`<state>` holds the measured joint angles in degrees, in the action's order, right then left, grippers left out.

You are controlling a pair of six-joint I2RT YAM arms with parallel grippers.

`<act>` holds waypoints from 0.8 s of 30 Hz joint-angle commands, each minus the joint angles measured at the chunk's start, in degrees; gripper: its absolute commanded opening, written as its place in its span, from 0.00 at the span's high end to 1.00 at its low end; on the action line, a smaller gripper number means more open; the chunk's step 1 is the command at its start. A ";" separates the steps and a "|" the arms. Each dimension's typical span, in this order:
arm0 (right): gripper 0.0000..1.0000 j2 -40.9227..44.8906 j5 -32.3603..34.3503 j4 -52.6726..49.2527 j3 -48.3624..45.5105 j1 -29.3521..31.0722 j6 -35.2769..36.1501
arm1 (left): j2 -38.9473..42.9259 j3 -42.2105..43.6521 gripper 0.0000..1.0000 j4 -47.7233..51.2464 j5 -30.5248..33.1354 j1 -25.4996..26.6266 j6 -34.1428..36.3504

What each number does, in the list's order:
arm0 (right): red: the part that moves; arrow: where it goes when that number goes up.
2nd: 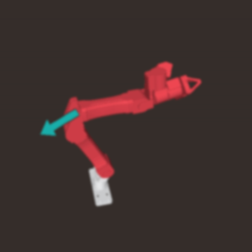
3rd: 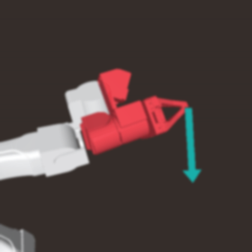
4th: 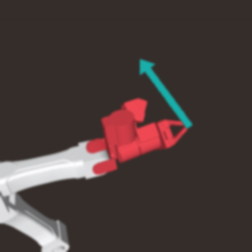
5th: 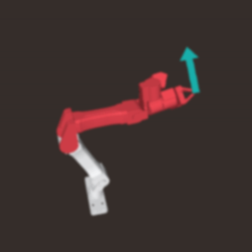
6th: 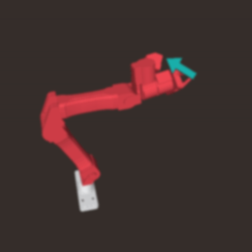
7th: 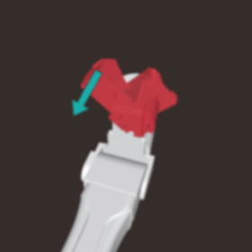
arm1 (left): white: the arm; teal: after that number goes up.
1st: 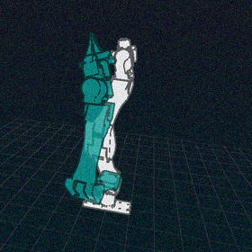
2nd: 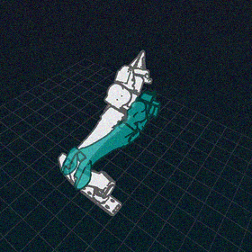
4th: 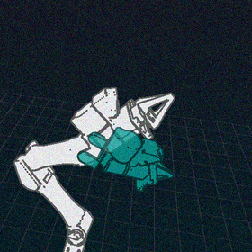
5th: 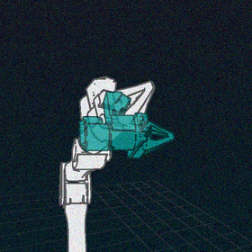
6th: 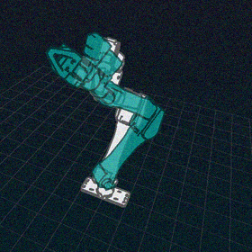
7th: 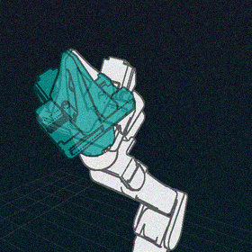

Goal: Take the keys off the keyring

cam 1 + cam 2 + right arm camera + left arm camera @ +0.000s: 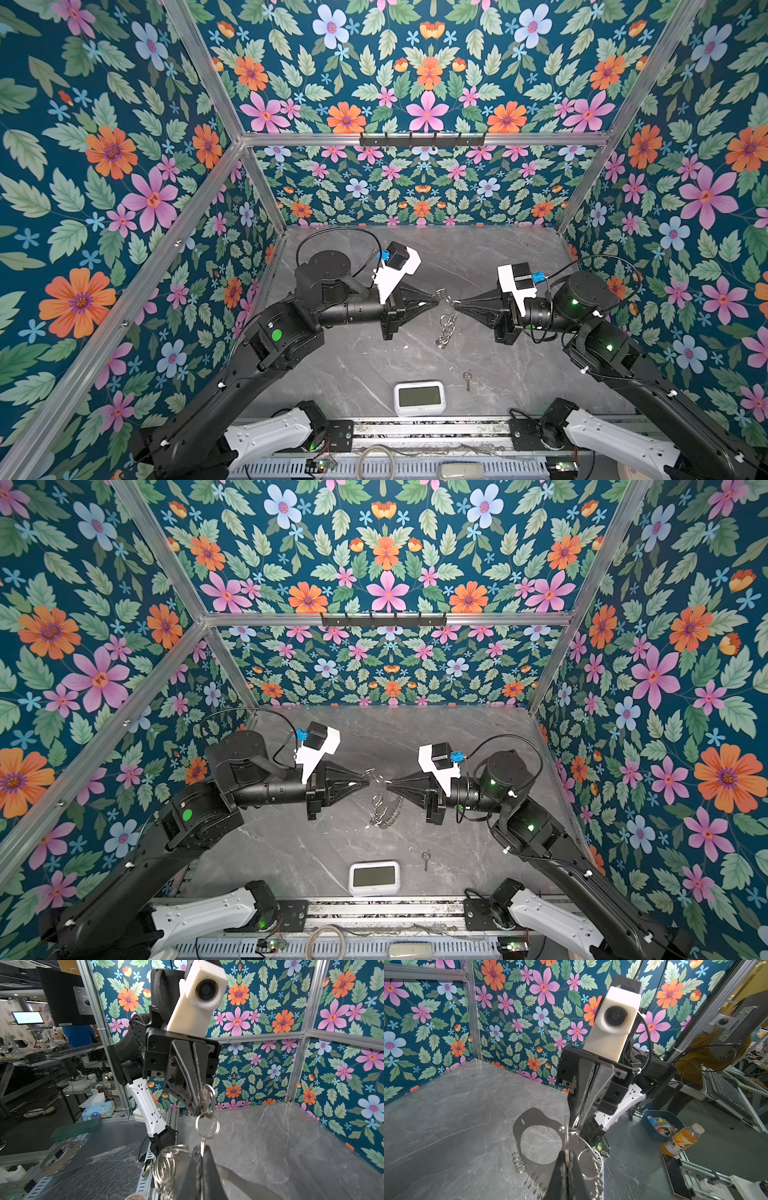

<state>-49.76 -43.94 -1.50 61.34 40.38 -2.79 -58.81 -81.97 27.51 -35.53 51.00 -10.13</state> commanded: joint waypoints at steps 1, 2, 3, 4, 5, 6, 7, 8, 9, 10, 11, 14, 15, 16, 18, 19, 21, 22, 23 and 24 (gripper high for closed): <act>1.00 0.28 -2.64 -3.21 0.28 0.11 1.10 | 0.02 -1.07 1.00 -4.68 3.75 -0.23 0.08; 1.00 0.19 -2.64 -3.42 0.35 0.05 1.12 | 0.00 -1.45 1.00 -4.97 3.79 -0.23 -0.21; 1.00 0.06 -2.83 -3.80 0.45 0.09 1.20 | -0.19 -1.83 1.00 -4.96 3.92 -0.26 -0.28; 1.00 0.01 -2.99 -3.99 0.39 0.09 1.29 | -0.37 -2.16 1.00 -5.09 4.18 -0.24 -0.33; 1.00 -0.12 -3.15 -4.15 0.42 0.05 1.29 | -0.55 -2.58 1.00 -5.09 4.41 -0.20 -0.48; 1.00 -0.25 -3.23 -4.68 0.53 0.08 1.38 | -0.85 -3.10 1.00 -5.01 4.28 -0.24 -0.59; 1.00 -0.34 -3.21 -4.76 0.65 0.12 1.55 | -1.19 -3.53 1.00 -4.88 4.28 -0.29 -0.59; 1.00 -0.41 -3.26 -5.02 0.62 0.09 1.58 | -1.46 -4.00 1.00 -4.83 4.31 -0.25 -0.68; 1.00 -0.47 -3.26 -5.18 0.71 0.07 1.56 | -1.76 -4.34 1.00 -4.75 4.29 -0.25 -0.67; 1.00 -0.56 -3.25 -5.49 0.80 0.07 1.68 | -1.92 -4.60 1.00 -4.74 4.28 -0.24 -0.68; 1.00 -0.67 -3.25 -5.91 0.88 0.09 1.86 | -2.15 -4.92 1.00 -4.67 4.35 -0.24 -0.68; 1.00 -1.04 -3.00 -7.14 1.32 0.06 2.36 | -2.60 -5.60 1.00 -4.66 4.43 -0.23 -0.65; 1.00 -1.16 -2.99 -7.27 1.39 0.11 2.52 | -2.69 -5.74 1.00 -4.66 4.44 -0.28 -0.59; 1.00 -1.18 -2.63 -7.36 1.35 0.09 2.46 | -2.74 -5.91 1.00 -4.66 4.40 -0.20 -0.47; 1.00 -1.56 -2.55 -8.17 1.72 0.12 2.79 | -2.92 -6.18 1.00 -4.74 4.51 -0.27 -0.59; 1.00 -1.65 -2.42 -8.19 1.59 0.14 2.74 | -3.11 -6.47 1.00 -4.61 4.49 -0.28 -0.59; 1.00 -1.76 -2.26 -8.93 1.56 0.16 2.87 | -3.37 -6.89 1.00 -4.21 4.76 -0.25 -0.44; 1.00 -1.66 -2.01 -8.93 1.42 0.12 2.86 | -3.33 -7.00 1.00 -4.13 5.12 -0.25 -0.36; 1.00 -1.57 -1.72 -9.06 1.33 0.09 2.87 | -3.29 -7.14 1.00 -4.04 5.53 -0.26 -0.33; 1.00 -1.48 -1.76 -9.24 1.24 0.13 3.01 | -3.25 -7.20 1.00 -3.80 5.85 -0.27 -0.20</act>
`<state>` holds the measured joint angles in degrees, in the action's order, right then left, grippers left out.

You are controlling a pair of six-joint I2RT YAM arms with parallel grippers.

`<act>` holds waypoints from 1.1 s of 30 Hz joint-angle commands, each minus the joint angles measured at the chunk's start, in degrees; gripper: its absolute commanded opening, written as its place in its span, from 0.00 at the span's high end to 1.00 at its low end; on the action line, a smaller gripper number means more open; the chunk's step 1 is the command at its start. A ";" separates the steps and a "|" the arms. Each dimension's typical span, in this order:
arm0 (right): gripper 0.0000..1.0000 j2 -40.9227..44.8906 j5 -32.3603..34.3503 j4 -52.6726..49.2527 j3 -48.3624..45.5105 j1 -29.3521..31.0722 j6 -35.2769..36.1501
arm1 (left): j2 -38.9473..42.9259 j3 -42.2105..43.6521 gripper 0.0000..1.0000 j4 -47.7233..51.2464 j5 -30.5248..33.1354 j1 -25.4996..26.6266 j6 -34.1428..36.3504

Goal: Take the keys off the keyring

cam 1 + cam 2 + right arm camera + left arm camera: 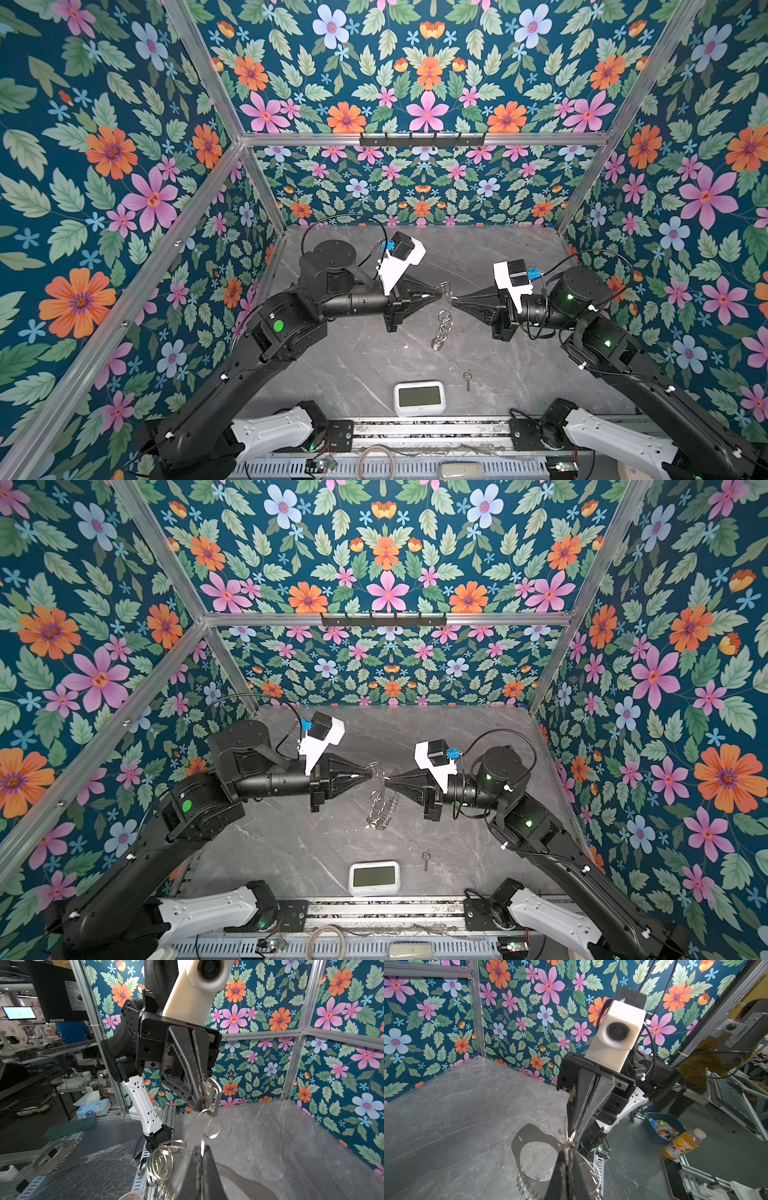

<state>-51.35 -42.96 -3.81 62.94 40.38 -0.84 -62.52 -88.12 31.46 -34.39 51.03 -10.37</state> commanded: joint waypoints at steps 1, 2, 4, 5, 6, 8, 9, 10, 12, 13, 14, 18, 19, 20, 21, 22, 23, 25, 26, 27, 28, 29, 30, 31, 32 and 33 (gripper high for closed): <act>1.00 0.11 -2.51 -7.14 -0.42 0.11 1.10 | 0.42 -1.21 1.00 -7.56 5.23 -0.29 0.13; 1.00 0.10 -2.48 -7.10 -0.53 0.15 1.10 | 0.42 -1.32 1.00 -7.49 5.65 -0.31 0.17; 1.00 0.11 -2.23 -7.49 -0.62 0.12 1.19 | 0.53 -1.51 1.00 -7.25 6.51 -0.31 0.35; 1.00 0.11 -2.30 -7.67 -0.64 0.11 1.19 | 0.64 -1.70 1.00 -7.14 6.87 -0.28 0.44; 1.00 0.03 -2.22 -7.71 -0.71 0.14 1.19 | 0.65 -1.88 1.00 -7.12 7.15 -0.23 0.52; 1.00 -0.15 -2.26 -7.86 -0.76 0.14 1.24 | 0.52 -2.39 1.00 -6.95 7.42 -0.27 0.52; 1.00 -0.23 -2.13 -7.93 -0.79 0.14 1.19 | 0.41 -2.68 1.00 -6.79 7.44 -0.30 0.53; 1.00 -0.24 -2.23 -8.11 -0.72 0.14 1.26 | 0.21 -3.05 1.00 -6.49 7.56 -0.24 0.61; 1.00 -0.51 -2.13 -8.30 -0.79 0.14 1.27 | -0.17 -3.89 1.00 -5.92 7.61 -0.31 0.79; 1.00 -0.63 -2.04 -8.51 -0.71 0.14 1.32 | -0.37 -4.31 1.00 -5.72 7.65 -0.25 0.79; 1.00 -0.81 -1.95 -8.66 -0.70 0.14 1.45 | -0.55 -4.72 1.00 -5.62 7.55 -0.26 0.86; 1.00 -1.28 -1.72 -8.99 -0.79 0.43 1.54 | -1.52 -6.21 1.00 -5.02 7.38 -0.31 1.09; 1.00 -1.38 -1.37 -9.03 -0.75 0.53 1.55 | -1.68 -6.46 1.00 -4.88 7.43 -0.25 1.06; 1.00 -1.60 -1.31 -9.33 -0.71 0.58 1.76 | -1.87 -6.80 1.00 -4.68 7.46 -0.29 1.14; 1.00 -1.72 -1.14 -9.60 -0.69 0.66 1.88 | -2.11 -7.10 1.00 -4.49 7.50 -0.28 1.14; 1.00 -1.86 -0.97 -9.68 -0.63 0.83 1.90 | -2.31 -7.44 1.00 -4.40 7.44 -0.28 1.14; 1.00 -2.07 -0.90 -9.91 -0.47 0.91 2.08 | -2.49 -7.73 1.00 -4.22 7.37 -0.29 1.14; 1.00 -2.34 -0.64 -10.03 -0.40 1.02 2.07 | -3.08 -8.37 1.00 -3.88 6.92 -0.26 1.14; 1.00 -2.50 -0.23 -10.03 -0.44 1.15 2.16 | -3.41 -8.67 1.00 -3.70 6.80 -0.30 1.14; 1.00 -2.67 -0.12 -10.11 -0.37 1.17 2.16 | -3.60 -8.83 1.00 -3.60 6.69 -0.30 1.06; 1.00 -2.99 -0.06 -10.49 -0.19 1.23 2.32 | -3.74 -8.91 1.00 -3.60 6.42 -0.26 0.98; 1.00 -3.13 0.09 -10.47 -0.18 1.19 2.32 | -3.84 -8.91 1.00 -3.60 6.40 -0.30 0.97; 1.00 -3.23 0.07 -10.48 -0.12 1.30 2.33 | -3.92 -9.05 1.00 -3.60 6.45 -0.31 0.88; 1.00 -3.18 0.67 -10.39 -0.18 1.28 2.27 | -3.92 -9.05 1.00 -3.60 6.28 -0.31 0.88; 1.00 -3.23 1.01 -10.33 -0.12 1.28 2.25 | -4.06 -9.04 1.00 -3.60 6.27 -0.24 0.80; 1.00 -3.30 1.04 -10.46 0.06 1.28 2.26 | -4.01 -9.01 1.00 -3.60 6.19 -0.30 0.83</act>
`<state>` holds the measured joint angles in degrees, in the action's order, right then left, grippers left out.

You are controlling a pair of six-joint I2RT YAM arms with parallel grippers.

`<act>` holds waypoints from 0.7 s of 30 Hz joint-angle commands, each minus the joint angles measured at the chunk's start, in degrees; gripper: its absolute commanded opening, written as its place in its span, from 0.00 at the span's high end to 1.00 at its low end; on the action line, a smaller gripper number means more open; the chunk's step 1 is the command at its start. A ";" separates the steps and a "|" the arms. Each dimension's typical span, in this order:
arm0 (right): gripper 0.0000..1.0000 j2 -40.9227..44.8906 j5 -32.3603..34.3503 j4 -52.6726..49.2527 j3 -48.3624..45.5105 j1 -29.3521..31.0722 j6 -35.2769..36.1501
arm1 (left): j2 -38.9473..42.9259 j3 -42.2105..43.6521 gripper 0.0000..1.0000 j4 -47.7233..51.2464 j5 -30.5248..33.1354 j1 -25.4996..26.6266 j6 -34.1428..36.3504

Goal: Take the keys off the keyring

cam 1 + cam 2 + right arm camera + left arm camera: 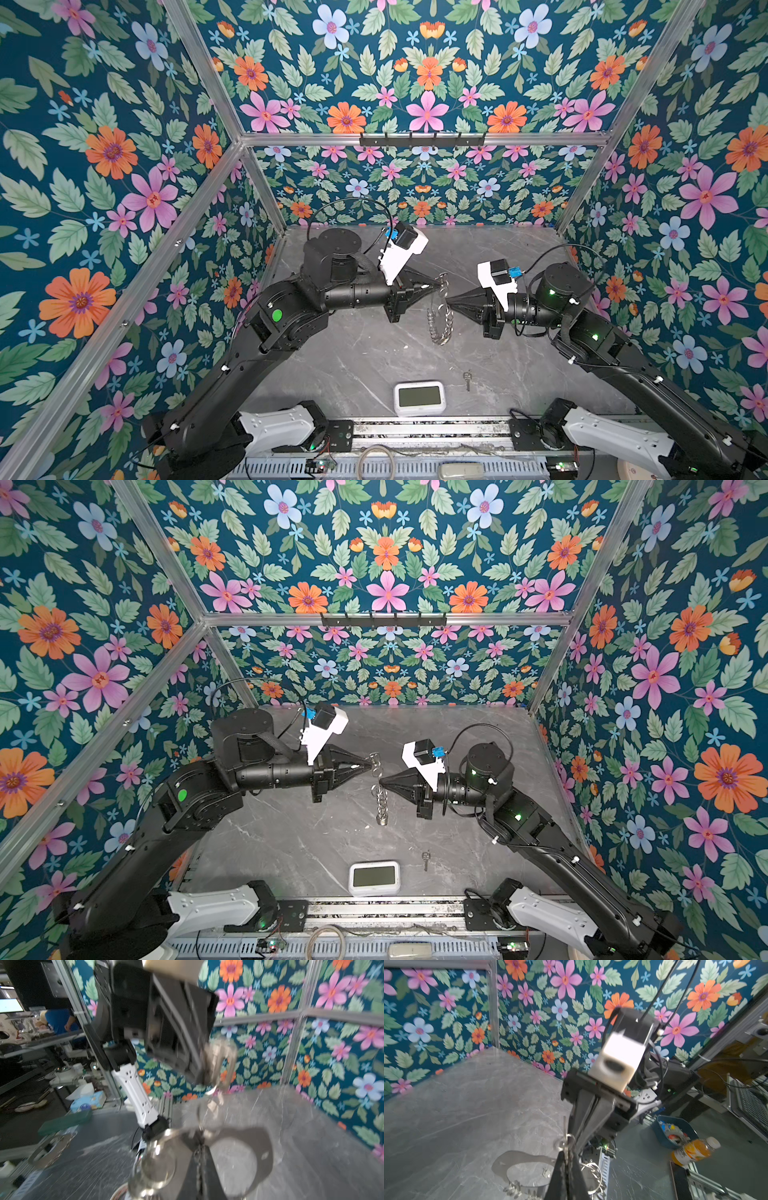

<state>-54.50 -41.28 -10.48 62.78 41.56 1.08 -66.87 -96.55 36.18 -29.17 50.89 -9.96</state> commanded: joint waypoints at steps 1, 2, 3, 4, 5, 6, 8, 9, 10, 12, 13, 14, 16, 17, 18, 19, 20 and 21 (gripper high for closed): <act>1.00 -0.25 -0.56 -3.81 0.38 0.10 0.24 | 0.34 -0.48 1.00 -8.32 1.00 -0.18 0.42; 1.00 -0.26 -0.52 -3.84 0.47 0.11 0.26 | 0.32 -0.41 1.00 -8.41 0.94 -0.14 0.38; 1.00 -0.32 -0.02 -3.80 0.50 0.17 0.15 | 0.25 -0.30 1.00 -8.48 0.77 -0.16 0.29; 1.00 -0.39 0.23 -3.57 0.50 0.17 -0.06 | 0.25 -0.30 1.00 -8.50 0.78 -0.17 0.29; 1.00 -0.35 0.42 -3.27 0.50 0.12 -0.26 | 0.33 -0.17 1.00 -8.50 0.78 -0.17 0.29; 1.00 -0.43 1.09 -3.11 0.63 0.18 -0.63 | 0.33 -0.13 1.00 -8.50 0.66 -0.13 0.29; 1.00 -0.30 1.64 -3.10 0.68 0.17 -0.73 | 0.43 0.11 1.00 -8.59 0.36 -0.11 0.46; 1.00 -0.10 1.81 -2.53 0.52 0.11 -1.06 | 0.51 0.30 1.00 -8.67 0.27 -0.17 0.46; 0.94 0.07 1.81 -2.26 0.50 0.10 -1.32 | 0.51 0.44 1.00 -8.67 0.06 -0.11 0.57; 0.75 0.27 1.81 -2.52 0.91 0.10 -1.30 | 0.60 0.77 1.00 -8.76 -0.01 -0.13 0.59; 0.68 0.44 1.90 -2.66 1.02 0.11 -1.28 | 0.60 1.02 1.00 -8.81 -0.07 -0.14 0.64; 0.63 0.68 2.05 -2.67 1.11 0.10 -1.26 | 0.56 1.25 1.00 -8.77 0.03 -0.11 0.64; 0.57 1.35 2.94 -2.79 0.96 0.14 -1.26 | 0.82 1.97 1.00 -8.93 0.03 -0.16 0.80; 0.55 1.61 3.39 -2.75 0.87 0.16 -1.18 | 0.93 2.33 1.00 -9.10 0.11 -0.17 0.88; 0.54 1.97 4.31 -2.89 0.84 0.14 -1.13 | 1.16 2.93 1.00 -9.41 0.27 -0.16 0.82; 0.53 2.33 5.06 -3.04 0.85 0.14 -1.10 | 1.37 3.45 1.00 -9.84 0.41 -0.18 0.82; 0.53 2.67 5.34 -3.01 0.72 0.14 -1.09 | 1.54 3.89 1.00 -10.11 0.31 -0.15 0.75; 0.52 3.18 6.21 -2.87 0.60 0.11 -1.08 | 1.71 4.41 1.00 -10.55 0.27 -0.18 0.66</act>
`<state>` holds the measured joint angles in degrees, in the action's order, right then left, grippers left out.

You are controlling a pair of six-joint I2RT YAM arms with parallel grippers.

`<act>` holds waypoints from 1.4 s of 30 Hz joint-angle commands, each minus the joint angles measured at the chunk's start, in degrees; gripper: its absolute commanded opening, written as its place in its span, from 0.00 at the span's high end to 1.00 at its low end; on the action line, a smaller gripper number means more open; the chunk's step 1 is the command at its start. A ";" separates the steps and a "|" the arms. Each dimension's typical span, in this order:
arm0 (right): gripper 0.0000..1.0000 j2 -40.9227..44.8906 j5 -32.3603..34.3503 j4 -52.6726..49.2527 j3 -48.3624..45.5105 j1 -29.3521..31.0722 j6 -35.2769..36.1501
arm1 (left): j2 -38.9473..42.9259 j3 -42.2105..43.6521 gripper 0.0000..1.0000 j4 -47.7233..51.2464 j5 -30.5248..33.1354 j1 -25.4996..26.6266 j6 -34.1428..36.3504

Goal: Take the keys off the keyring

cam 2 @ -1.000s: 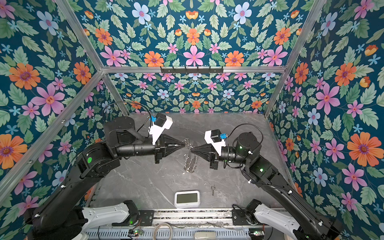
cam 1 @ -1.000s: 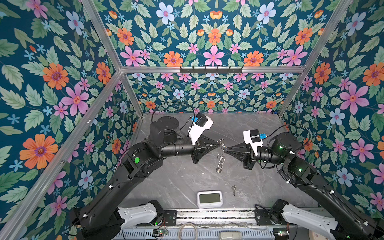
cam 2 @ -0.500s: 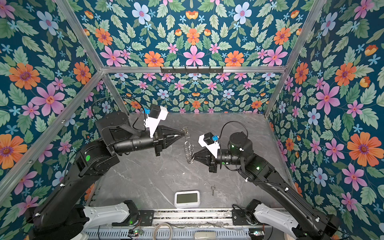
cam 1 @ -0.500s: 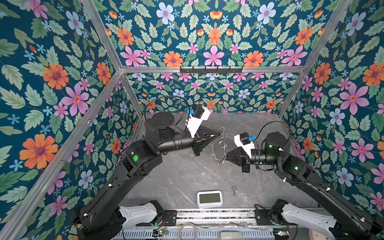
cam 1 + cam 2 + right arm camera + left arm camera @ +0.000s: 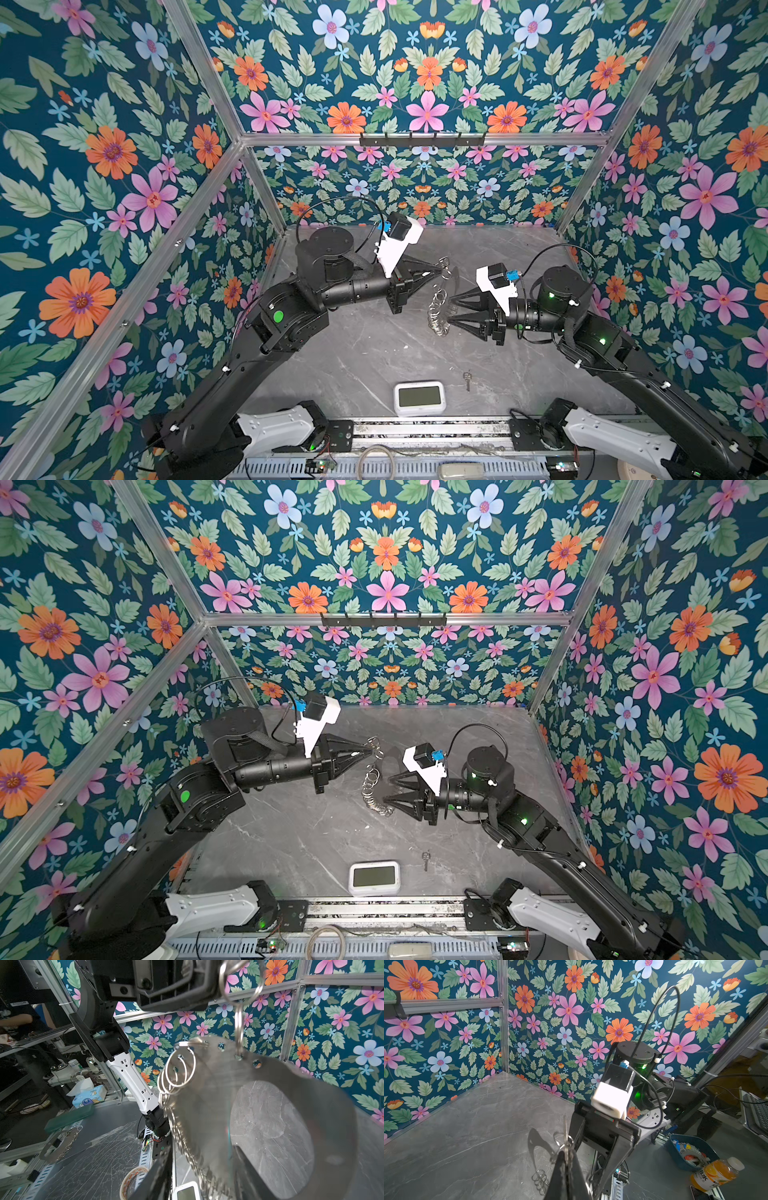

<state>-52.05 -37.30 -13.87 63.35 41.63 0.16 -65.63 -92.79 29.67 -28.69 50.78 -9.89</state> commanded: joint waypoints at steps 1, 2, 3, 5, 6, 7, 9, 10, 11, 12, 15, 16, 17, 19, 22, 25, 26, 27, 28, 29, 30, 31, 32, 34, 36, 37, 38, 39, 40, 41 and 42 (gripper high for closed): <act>0.52 1.42 3.48 0.95 -0.34 0.03 -0.28 | 0.65 1.29 1.00 -4.61 -0.39 -0.02 0.42; 0.51 2.10 4.56 1.49 -0.70 0.04 -0.55 | 0.80 1.69 1.00 -5.06 -0.57 -0.02 0.31; 0.50 2.83 6.27 2.04 -1.08 0.12 -0.79 | 0.81 1.98 1.00 -5.38 -0.93 0.00 0.22; 0.49 3.53 9.71 2.70 -0.97 0.03 -1.63 | 0.80 2.31 1.00 -5.83 -1.26 -0.06 -0.02; 0.49 3.58 10.98 3.12 -0.71 0.07 -1.91 | 0.74 2.51 1.00 -6.01 -1.51 -0.05 -0.11; 0.49 3.39 11.19 3.47 -0.40 0.03 -2.01 | 0.76 2.70 1.00 -6.24 -1.57 0.01 -0.17; 0.49 2.63 11.55 4.30 0.34 0.06 -2.33 | 0.85 3.14 1.00 -6.68 -1.92 -0.05 -0.30; 0.49 2.34 12.56 5.22 0.55 0.08 -2.57 | 0.91 3.56 1.00 -6.98 -1.95 0.00 -0.37; 0.49 2.22 13.53 6.04 0.63 0.05 -2.79 | 1.09 3.88 1.00 -7.29 -2.03 -0.01 -0.47; 0.49 2.14 14.59 7.00 0.55 0.04 -2.89 | 1.14 4.20 1.00 -7.51 -2.07 -0.02 -0.57; 0.49 1.83 14.89 8.75 1.13 0.05 -2.72 | 1.38 4.72 1.00 -7.87 -2.12 -0.05 -0.84; 0.50 1.54 14.89 8.99 1.44 0.08 -2.71 | 1.46 4.87 1.00 -7.96 -2.00 -0.01 -0.92; 0.50 1.20 14.45 8.93 1.86 0.08 -2.57 | 1.47 4.85 1.00 -7.96 -2.00 -0.02 -1.00; 0.50 0.48 13.40 8.95 2.56 0.05 -2.33 | 1.47 4.97 1.00 -8.05 -2.21 0.00 -0.99; 0.53 -0.36 12.51 9.23 3.29 0.04 -2.11 | 1.47 4.95 1.00 -8.05 -2.54 0.01 -0.96; 0.54 -1.26 11.70 9.14 4.29 0.04 -1.84 | 1.46 5.06 1.00 -8.22 -2.58 0.01 -1.09; 0.55 -1.62 11.34 9.02 4.62 0.09 -1.77 | 1.46 5.12 1.00 -8.26 -2.83 -0.01 -1.10; 0.56 -1.96 11.08 8.74 4.96 0.06 -1.62 | 1.47 5.12 1.00 -8.30 -2.83 -0.07 -1.10; 0.56 -2.33 10.73 8.43 5.39 0.03 -1.45 | 1.45 5.20 1.00 -8.40 -2.88 0.01 -1.16; 0.56 -2.73 10.25 8.33 5.63 0.04 -1.41 | 1.42 5.19 1.00 -8.45 -2.92 -0.02 -1.18; 0.56 -3.00 9.90 8.29 5.85 0.03 -1.41 | 1.39 5.26 1.00 -8.44 -2.96 -0.06 -1.18; 0.57 -3.34 9.54 8.10 6.06 0.09 -1.35 | 1.37 5.17 1.00 -8.49 -3.08 0.01 -1.27; 0.58 -3.56 9.21 8.02 6.23 0.03 -1.31 | 1.45 5.22 1.00 -8.56 -3.04 -0.05 -1.27; 0.58 -4.01 8.45 8.06 6.34 0.04 -1.33 | 1.47 5.25 1.00 -8.57 -3.17 -0.01 -1.27; 0.58 -4.35 7.66 8.20 6.43 0.05 -1.31 | 1.49 5.24 1.00 -8.60 -3.22 0.01 -1.31; 0.58 -4.52 7.28 8.14 6.60 0.04 -1.31 | 1.47 5.17 1.00 -8.58 -3.30 0.02 -1.36; 0.58 -4.68 7.00 7.95 6.78 0.04 -1.31 | 1.47 5.19 1.00 -8.57 -3.30 -0.01 -1.36; 0.60 -4.81 6.87 7.85 6.92 0.07 -1.31 | 1.47 5.17 1.00 -8.56 -3.22 0.00 -1.45; 0.64 -4.81 6.81 7.90 6.87 0.04 -1.31 | 1.53 5.18 1.00 -8.55 -3.24 -0.04 -1.45; 0.67 -4.81 6.71 7.96 6.87 0.08 -1.33 | 1.52 5.25 1.00 -8.55 -3.13 0.02 -1.44; 0.70 -4.74 6.69 7.97 6.79 0.05 -1.45 | 1.66 5.30 1.00 -8.58 -3.00 0.00 -1.47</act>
<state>-56.86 -29.50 -6.39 69.87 41.63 -1.23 -64.34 -87.39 24.84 -31.48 50.85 -11.27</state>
